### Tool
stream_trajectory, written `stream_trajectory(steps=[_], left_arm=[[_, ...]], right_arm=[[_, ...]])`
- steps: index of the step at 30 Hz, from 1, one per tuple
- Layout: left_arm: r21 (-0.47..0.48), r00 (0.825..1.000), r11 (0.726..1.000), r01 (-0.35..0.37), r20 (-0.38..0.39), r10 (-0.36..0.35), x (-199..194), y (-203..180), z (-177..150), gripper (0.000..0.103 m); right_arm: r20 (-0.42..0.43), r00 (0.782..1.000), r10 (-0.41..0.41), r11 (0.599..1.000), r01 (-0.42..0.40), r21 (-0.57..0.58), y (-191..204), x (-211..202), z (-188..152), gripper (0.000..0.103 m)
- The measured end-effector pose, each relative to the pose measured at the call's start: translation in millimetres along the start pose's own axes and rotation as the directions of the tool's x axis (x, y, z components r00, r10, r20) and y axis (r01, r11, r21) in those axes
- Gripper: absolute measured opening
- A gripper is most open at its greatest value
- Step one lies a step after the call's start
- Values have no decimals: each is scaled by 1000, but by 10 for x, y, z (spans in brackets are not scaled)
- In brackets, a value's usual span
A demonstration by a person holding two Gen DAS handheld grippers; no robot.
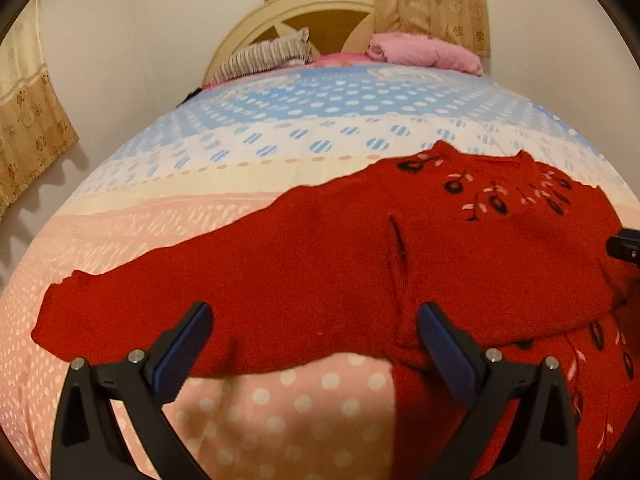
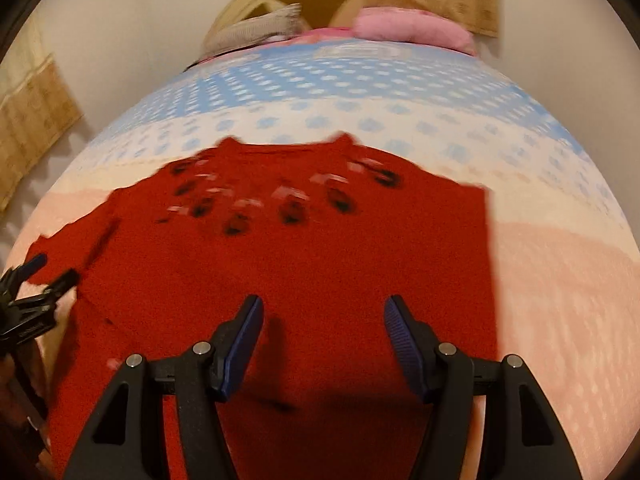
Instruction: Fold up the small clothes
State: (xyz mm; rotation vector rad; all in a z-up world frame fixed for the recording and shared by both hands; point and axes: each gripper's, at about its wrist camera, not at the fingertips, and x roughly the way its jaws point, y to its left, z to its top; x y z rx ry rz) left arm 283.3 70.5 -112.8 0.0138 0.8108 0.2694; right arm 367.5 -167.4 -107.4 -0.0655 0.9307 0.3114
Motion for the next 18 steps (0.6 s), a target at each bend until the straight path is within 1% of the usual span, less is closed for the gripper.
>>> stream_trajectory(steps=[2,3,5,6,8,10,12,13,15,17,18], left_arm=[[12,999,1000,6,-38,-6,65,-26,-50,103],[24,999,1000,15,-42,-14,62,-44,-88,103],[62,1000,998,5,-31,-3,6,-96,-196,103],[72,999,997,-1,-32,3,-19,-105,-232,103],[61,1000,998,3,-31,-1,-71,-67,-294,103],[38,999,999,18,-31,-17,-97,-16,-309,103],[13,999,1000,21,-30,-21,-99,28,-308,103],[-6,999,1000,24,-32,-24,-100,58,-309,103],[-32,1000,999,23,-21,-23,-133,93,-311,103],[-70,999,997,30,-22,-32,-154,169,-332,103],[-97,999,995,36,-23,-38,-163,222,-349,103]], right_arm=[[15,1000,5,998,-4,-65,272,82,67,64],[7,1000,6,996,-6,-86,378,128,65,64],[-52,998,44,987,-52,-150,675,255,-64,64],[-74,996,46,982,-59,-180,783,289,-144,64],[-15,1000,-23,964,18,-266,995,199,-322,64],[-35,999,8,970,-16,-243,986,116,-319,64],[-7,997,74,974,-73,-212,967,-5,-214,65],[7,995,102,971,-98,-216,998,-38,-170,64],[8,990,141,960,-135,-244,1142,-29,-92,64],[-5,982,188,949,-183,-259,1270,40,-63,64],[-30,974,223,939,-223,-263,1385,120,-59,64]])
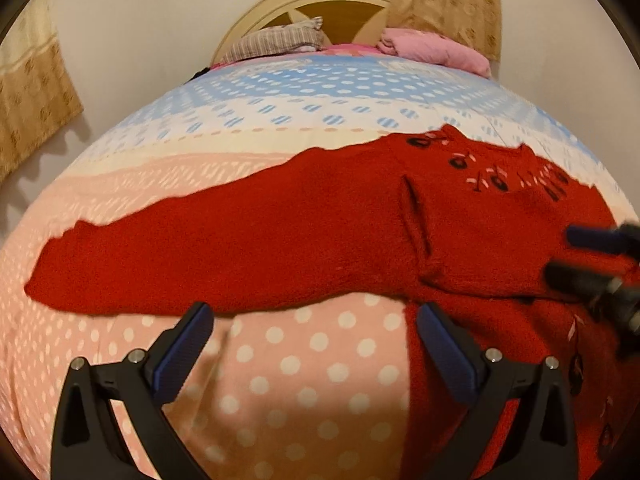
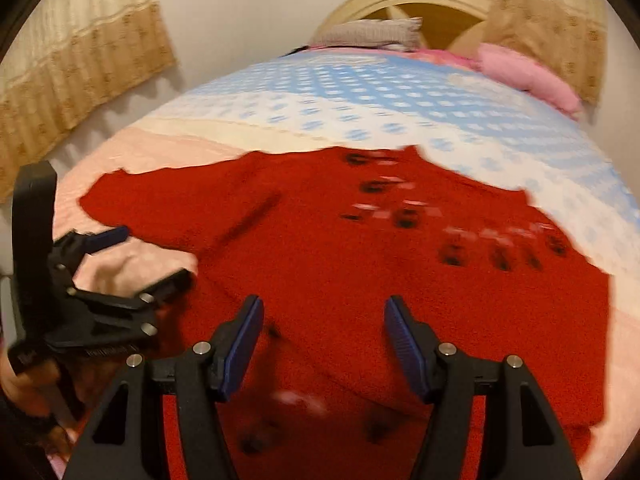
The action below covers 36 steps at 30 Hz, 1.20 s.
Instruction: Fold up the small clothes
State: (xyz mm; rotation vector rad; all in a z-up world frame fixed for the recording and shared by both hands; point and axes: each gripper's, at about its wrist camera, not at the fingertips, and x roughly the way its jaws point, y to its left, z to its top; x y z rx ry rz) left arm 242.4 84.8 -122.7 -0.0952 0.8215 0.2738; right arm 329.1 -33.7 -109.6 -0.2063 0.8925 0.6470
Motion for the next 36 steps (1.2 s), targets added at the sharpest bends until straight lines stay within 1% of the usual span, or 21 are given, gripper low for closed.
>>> stream_trajectory(steps=[1,3,5,7,8,9,11,13,14,16,17,18,19,20,21,22,25,27,29,32,36], left_arm=[[-17,1000,1000,5,0,-5,1,33,-5,103],[-61,1000,998,20,-4,-20,-18,141,-35,103],[-87,999,996,32,-7,-32,-17,195,-49,103],[-105,999,994,43,-4,-44,-29,226,-37,103],[-102,999,994,44,-6,-45,-30,224,-24,103],[-96,999,994,43,-2,-43,-32,214,-1,103],[-91,999,995,46,5,-46,-29,197,45,103],[-89,998,995,55,15,-53,-31,175,109,103],[-84,998,995,56,20,-54,-34,166,131,103],[-60,998,997,51,32,-49,-18,95,176,103],[-43,999,998,46,25,-45,12,56,186,103],[-22,999,999,34,8,-34,61,7,185,103],[-11,1000,1000,28,-3,-28,89,-17,169,103],[-5,1000,1000,28,-10,-28,97,-17,150,103],[1,999,1000,27,-17,-27,105,-15,115,103],[5,1000,1000,18,-22,-18,103,2,79,103],[12,999,1000,5,-36,-5,65,97,38,103],[20,999,999,-36,-22,37,16,171,26,103],[28,998,997,-65,-10,66,-30,241,10,103],[24,996,996,-88,-8,88,-86,403,-11,103],[10,992,992,-127,-6,128,-153,651,-34,103]], right_arm=[[-18,1000,17,1000,-17,-3,47,66,-2,64],[-101,992,75,997,-77,-14,204,276,-101,64],[-62,998,2,994,-9,-110,334,222,-182,64],[-52,997,49,997,-52,-52,220,103,-184,64],[-21,996,81,997,-81,0,99,-32,-198,64],[8,997,75,997,-75,29,-3,-135,-201,64],[58,998,9,998,-12,62,-225,-333,-205,64],[82,993,-90,990,80,114,-556,-523,-225,64],[72,988,-139,978,125,166,-788,-608,-259,64],[50,979,-200,948,180,263,-1131,-707,-348,64],[30,977,-212,933,192,306,-1287,-721,-425,64],[-38,975,-221,921,221,320,-1434,-658,-516,64],[-108,965,-239,912,262,316,-1526,-564,-577,64],[-121,965,-231,912,258,318,-1594,-508,-682,64],[-88,970,-226,918,242,314,-1590,-558,-729,64],[-80,970,-230,920,243,307,-1562,-580,-743,64],[-82,960,-267,911,280,302,-1385,-649,-648,64],[-56,973,-223,935,229,271,-1170,-648,-576,64],[-40,981,-191,958,196,210,-900,-580,-476,64],[-34,991,-132,983,135,124,-506,-392,-332,66],[-21,995,-102,994,103,41,-64,-197,-245,66]])
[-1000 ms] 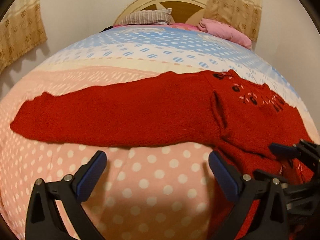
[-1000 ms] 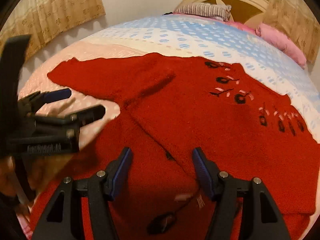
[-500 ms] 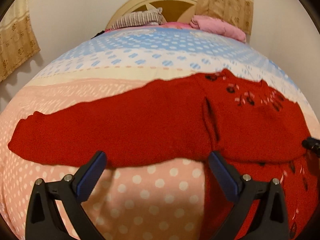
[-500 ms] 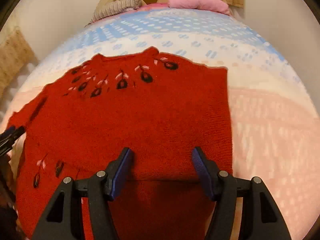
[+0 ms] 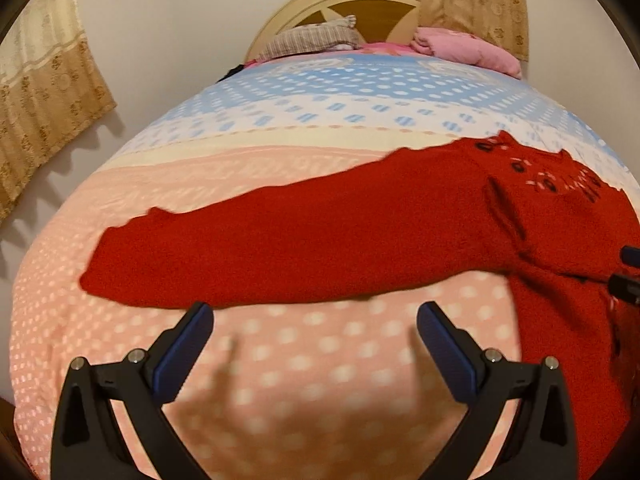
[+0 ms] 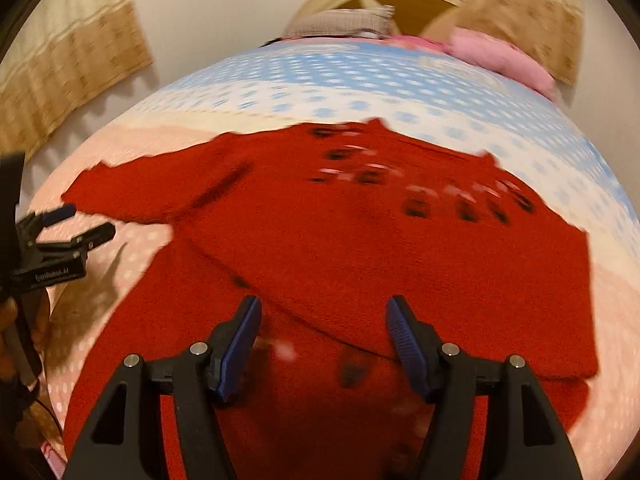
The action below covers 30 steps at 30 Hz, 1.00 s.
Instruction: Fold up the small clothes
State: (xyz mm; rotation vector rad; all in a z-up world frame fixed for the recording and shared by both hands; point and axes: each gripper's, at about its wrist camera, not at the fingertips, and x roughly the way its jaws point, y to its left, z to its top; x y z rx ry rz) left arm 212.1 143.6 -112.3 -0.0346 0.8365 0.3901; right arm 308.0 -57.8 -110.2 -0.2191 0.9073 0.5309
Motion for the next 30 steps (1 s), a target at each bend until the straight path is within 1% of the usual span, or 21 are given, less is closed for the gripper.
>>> stream_trajectory(steps=[2,5,7,9,10,11,13,14,16,19,22,24,25,27,28,29,30], left_arm=[[-15,1000,1000,-23,0,23,0,157,-17,103],[-35,998,997,-68,-16,67,43,352,-39,103],[-47,996,995,-85,-34,83,103,475,-45,103],[-63,995,994,-93,-46,90,136,602,-71,103],[-69,994,993,-97,-49,93,137,627,-83,103],[-88,994,991,-101,-54,97,135,707,-103,103],[-129,994,987,-100,-60,93,143,858,-132,103],[-154,992,982,-110,-70,100,160,957,-150,103],[-208,991,971,-116,-84,100,194,1158,-187,103],[-314,990,941,-123,-107,94,226,1479,-248,103],[-382,992,917,-113,-99,81,175,1666,-297,103],[-441,996,894,-80,-79,50,135,1770,-329,103],[-476,997,877,-63,-72,32,128,1820,-347,103],[-551,998,835,6,-52,-41,142,1904,-384,103],[-599,996,800,37,-42,-77,165,1957,-417,102],[-629,993,774,74,-24,-115,189,1988,-435,102],[-649,990,754,101,-11,-142,209,2018,-443,100]], right_arm=[[19,1000,3,999,-2,-37,193,36,1,67],[57,998,-32,997,36,-73,309,101,73,67],[64,998,-4,999,7,-46,301,124,130,67],[27,997,75,997,-74,-15,291,216,168,67],[8,996,91,996,-91,-21,336,255,164,67],[-8,995,99,994,-99,-53,405,320,137,67],[6,998,57,993,-56,-107,513,335,61,67],[10,998,55,993,-54,-106,517,333,48,67],[11,997,82,994,-81,-75,461,332,39,67],[11,995,103,993,-103,-54,415,357,8,67],[16,998,69,994,-67,-82,478,360,-16,67],[20,999,47,994,-45,-97,507,365,-19,68],[21,999,45,994,-42,-97,499,364,-18,68],[24,999,47,995,-44,-91,483,358,-24,68],[25,999,48,995,-45,-89,475,357,-25,69],[27,999,47,995,-44,-88,473,357,-27,69],[28,999,44,995,-41,-89,476,356,-27,69]])
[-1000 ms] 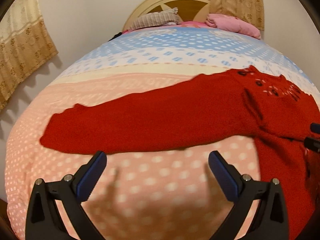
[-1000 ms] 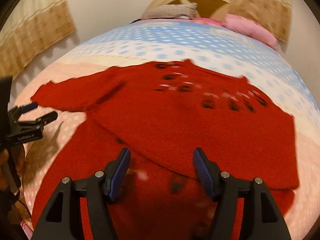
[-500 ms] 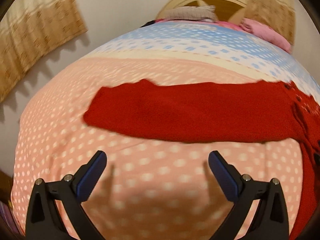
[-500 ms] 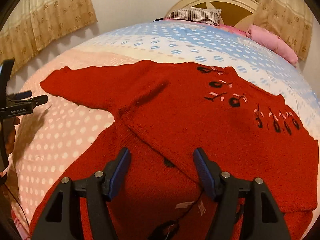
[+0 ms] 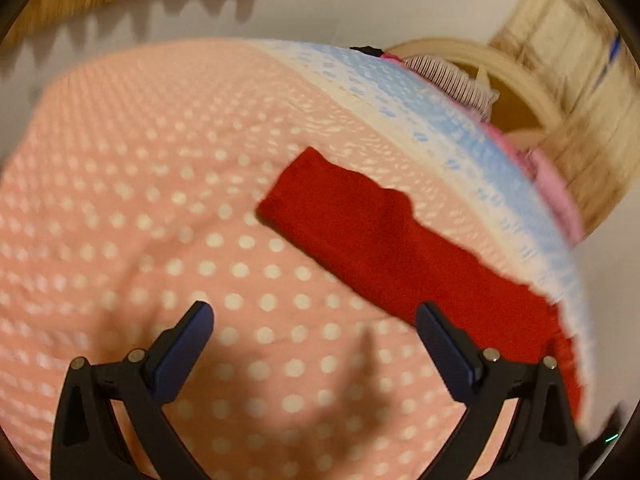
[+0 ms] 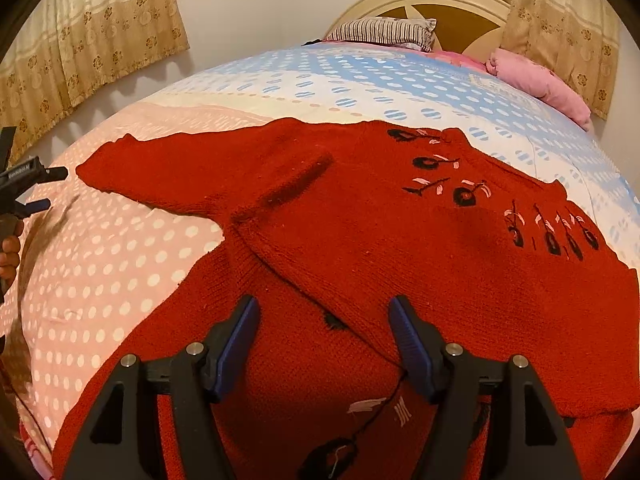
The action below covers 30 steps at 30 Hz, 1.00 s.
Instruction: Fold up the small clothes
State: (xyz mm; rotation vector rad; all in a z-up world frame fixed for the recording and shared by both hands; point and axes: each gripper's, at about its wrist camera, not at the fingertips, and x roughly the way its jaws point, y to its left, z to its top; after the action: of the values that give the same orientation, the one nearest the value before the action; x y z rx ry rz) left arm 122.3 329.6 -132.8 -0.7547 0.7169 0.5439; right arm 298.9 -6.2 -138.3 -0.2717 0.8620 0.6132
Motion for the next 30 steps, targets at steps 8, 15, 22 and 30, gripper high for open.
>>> stream_trajectory(steps=[8,15,22,30], left_arm=[[-179,989,972,150,32,-147,119,171,144,95],[-266,968,931,250,57,-243,222,217,214,91],[-284,968,925,251,82,-238,373,146,369,91],[-243,975,945,221,96,-203,457,127,418,57]], right_arm=[[5,1000,-26,1000,26,-6,15,-5,-9,72],[5,999,-39,999,39,-6,14,-1,-7,75],[7,999,-50,999,50,-1,6,-1,-12,77],[7,999,-49,999,49,0,2,-1,-14,78]])
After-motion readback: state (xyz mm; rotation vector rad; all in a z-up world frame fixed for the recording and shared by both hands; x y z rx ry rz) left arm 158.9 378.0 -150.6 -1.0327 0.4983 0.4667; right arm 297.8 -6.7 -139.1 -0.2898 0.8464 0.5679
